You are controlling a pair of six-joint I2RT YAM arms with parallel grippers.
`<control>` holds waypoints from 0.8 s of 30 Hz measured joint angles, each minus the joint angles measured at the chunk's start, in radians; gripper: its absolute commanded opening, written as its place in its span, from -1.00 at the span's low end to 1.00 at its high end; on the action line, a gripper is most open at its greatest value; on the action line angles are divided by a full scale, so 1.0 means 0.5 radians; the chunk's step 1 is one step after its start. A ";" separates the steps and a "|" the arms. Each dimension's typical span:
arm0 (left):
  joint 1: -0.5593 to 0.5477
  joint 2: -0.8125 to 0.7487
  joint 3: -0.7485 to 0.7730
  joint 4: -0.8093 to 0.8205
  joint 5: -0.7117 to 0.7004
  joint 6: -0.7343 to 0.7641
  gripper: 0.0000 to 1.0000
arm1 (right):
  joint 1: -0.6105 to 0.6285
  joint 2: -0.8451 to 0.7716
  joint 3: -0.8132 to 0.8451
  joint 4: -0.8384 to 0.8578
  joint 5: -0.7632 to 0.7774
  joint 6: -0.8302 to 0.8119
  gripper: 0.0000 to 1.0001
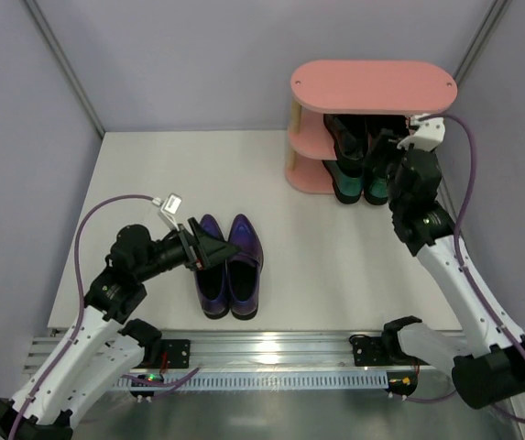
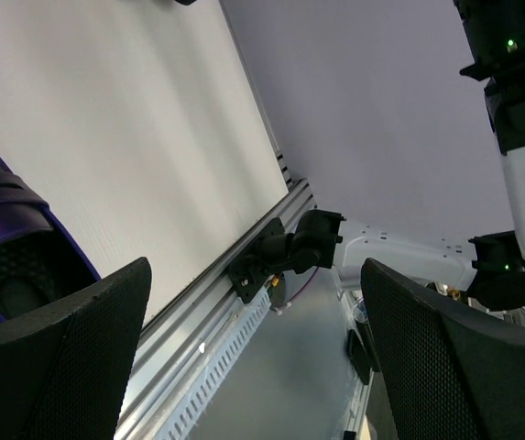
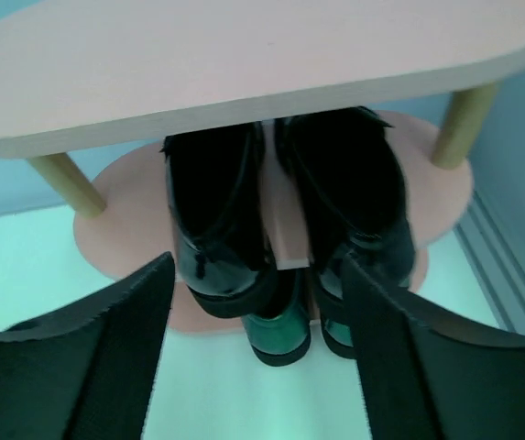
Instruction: Place and organize the shoes onto the shoe shelf
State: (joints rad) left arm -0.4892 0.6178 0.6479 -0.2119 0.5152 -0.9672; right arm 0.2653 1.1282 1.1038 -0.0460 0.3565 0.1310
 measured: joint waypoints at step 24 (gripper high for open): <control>0.000 -0.465 -0.119 -0.395 -0.062 0.064 0.86 | -0.970 0.324 -0.186 -0.009 -0.302 0.573 -0.92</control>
State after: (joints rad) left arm -0.4892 0.3851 0.5884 -0.4095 0.4843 -0.9352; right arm -0.2199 1.2903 1.0107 -0.0505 0.2054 0.4175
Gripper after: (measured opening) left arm 0.930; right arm 0.040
